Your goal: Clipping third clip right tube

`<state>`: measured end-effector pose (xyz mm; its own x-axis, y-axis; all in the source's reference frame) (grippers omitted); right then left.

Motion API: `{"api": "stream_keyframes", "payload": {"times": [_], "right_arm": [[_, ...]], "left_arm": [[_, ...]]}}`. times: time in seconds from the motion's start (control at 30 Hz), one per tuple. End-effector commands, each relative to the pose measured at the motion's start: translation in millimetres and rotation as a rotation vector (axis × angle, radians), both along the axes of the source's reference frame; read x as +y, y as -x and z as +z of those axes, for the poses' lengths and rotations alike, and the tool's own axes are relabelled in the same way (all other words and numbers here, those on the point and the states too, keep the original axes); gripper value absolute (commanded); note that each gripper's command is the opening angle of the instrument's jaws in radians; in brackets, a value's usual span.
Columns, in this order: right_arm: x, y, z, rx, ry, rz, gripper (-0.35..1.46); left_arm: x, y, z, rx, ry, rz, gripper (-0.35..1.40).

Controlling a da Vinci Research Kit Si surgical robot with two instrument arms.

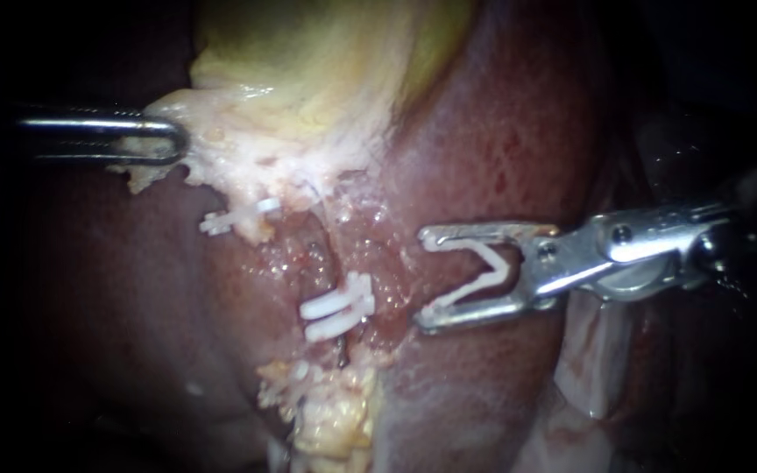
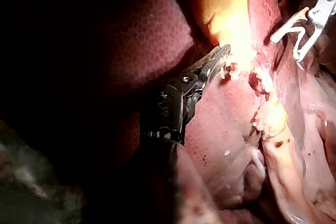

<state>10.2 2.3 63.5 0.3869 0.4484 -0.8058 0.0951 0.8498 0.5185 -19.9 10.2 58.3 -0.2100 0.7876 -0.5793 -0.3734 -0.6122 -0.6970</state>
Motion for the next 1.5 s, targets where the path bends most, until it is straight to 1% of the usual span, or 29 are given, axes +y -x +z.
{"api": "stream_keyframes", "payload": {"times": [0.03,0.1,0.2,0.3,0.4,0.6,0.83,0.93,1.0,1.1,1.2,1.33,1.5], "right_arm": [[-0.1,-0.5,0.4,-0.001,-0.014,0.003,0.48],[-0.2,-1.6,1.4,0.000,-0.044,0.015,0.48],[0.1,-3.1,2.4,0.002,-0.075,0.041,0.48],[0.7,-4.3,3.0,0.012,-0.100,0.066,0.49],[1.1,-5.3,3.5,0.011,-0.117,0.080,0.49],[1.9,-7.6,4.1,0.033,-0.150,0.118,0.49],[2.4,-9.6,4.4,0.086,-0.210,0.174,0.49],[2.5,-9.9,4.3,0.118,-0.245,0.201,0.49],[2.7,-9.9,4.2,0.134,-0.261,0.211,0.49],[2.8,-9.7,3.7,0.149,-0.285,0.214,0.49],[2.9,-9.4,2.8,0.169,-0.307,0.207,0.49],[2.8,-9.0,1.3,0.202,-0.333,0.185,0.48],[2.3,-9.0,-0.4,0.242,-0.372,0.154,0.45]], "left_arm": [[0.0,0.0,0.0,0.001,0.000,-0.001,-0.35],[0.0,0.1,0.0,0.001,0.000,-0.001,-0.35],[-0.1,0.1,0.0,0.001,0.000,-0.001,-0.35],[-0.1,0.2,0.0,0.001,0.000,-0.002,-0.35],[-0.1,0.2,0.0,0.002,0.001,-0.002,-0.35],[-0.1,0.4,0.0,0.002,0.001,-0.003,-0.35],[-0.1,0.4,0.0,0.003,0.001,-0.003,-0.35],[-0.1,0.5,0.1,0.003,0.001,-0.003,-0.35],[-0.1,0.5,0.1,0.003,0.001,-0.003,-0.35],[-0.1,0.4,0.1,0.002,0.001,-0.003,-0.35],[-0.1,0.4,0.2,0.002,0.001,-0.002,-0.35],[0.0,0.3,0.3,0.002,0.001,-0.002,-0.35],[0.0,0.3,0.3,0.002,0.001,-0.002,-0.35]]}}
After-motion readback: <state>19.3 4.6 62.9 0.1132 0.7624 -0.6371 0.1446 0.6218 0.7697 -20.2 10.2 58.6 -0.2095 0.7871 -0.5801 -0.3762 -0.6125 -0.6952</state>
